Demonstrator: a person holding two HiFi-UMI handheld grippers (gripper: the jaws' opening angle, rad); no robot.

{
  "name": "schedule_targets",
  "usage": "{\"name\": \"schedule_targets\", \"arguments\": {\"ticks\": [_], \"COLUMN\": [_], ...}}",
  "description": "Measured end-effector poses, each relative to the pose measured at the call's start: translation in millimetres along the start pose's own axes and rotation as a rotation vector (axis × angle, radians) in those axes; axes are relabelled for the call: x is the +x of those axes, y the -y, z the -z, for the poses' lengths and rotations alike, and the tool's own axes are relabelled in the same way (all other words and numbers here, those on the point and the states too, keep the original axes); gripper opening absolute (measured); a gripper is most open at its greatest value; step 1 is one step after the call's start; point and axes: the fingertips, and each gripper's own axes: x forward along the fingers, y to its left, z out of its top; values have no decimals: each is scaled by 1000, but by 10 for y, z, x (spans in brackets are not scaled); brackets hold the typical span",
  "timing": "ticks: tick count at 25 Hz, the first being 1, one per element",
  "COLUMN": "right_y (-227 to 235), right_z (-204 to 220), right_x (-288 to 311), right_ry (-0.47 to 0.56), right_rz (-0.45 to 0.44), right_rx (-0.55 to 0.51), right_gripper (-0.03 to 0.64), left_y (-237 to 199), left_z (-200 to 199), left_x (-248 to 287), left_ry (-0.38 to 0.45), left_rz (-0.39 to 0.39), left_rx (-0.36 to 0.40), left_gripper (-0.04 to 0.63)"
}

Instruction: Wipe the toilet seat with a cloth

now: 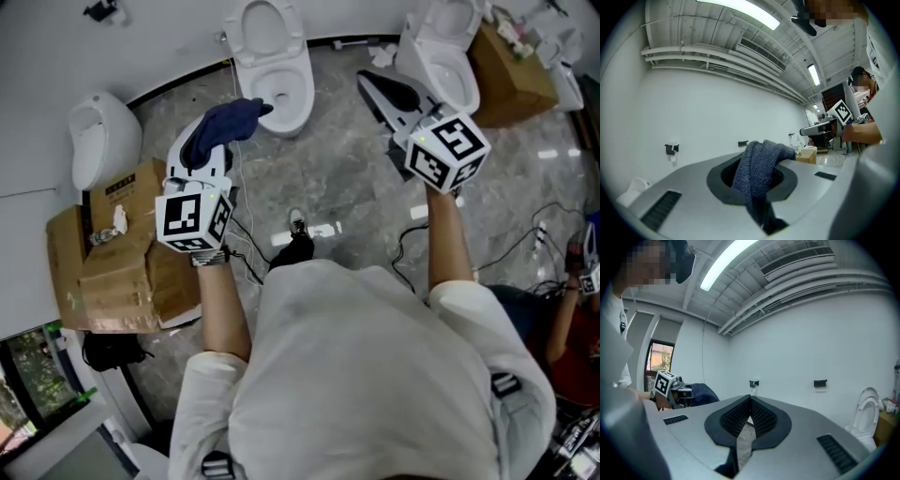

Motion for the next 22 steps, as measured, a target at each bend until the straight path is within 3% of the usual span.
{"name": "schedule_targets", "arguments": {"ticks": [11,22], "right_y": [641,948], "right_z": [24,195], "right_x": [1134,1869], "right_ry": [-20,-59], "right_rz": [75,78], "right_rx": [41,64], "right_gripper": [28,26], "left_y": [-913,-1542], "left_z": [171,399], "left_x": [1060,1782], "left_ry": [-25,-55], "left_rz": [57,91], "left_rx": [-26,-57], "left_gripper": [34,34]}}
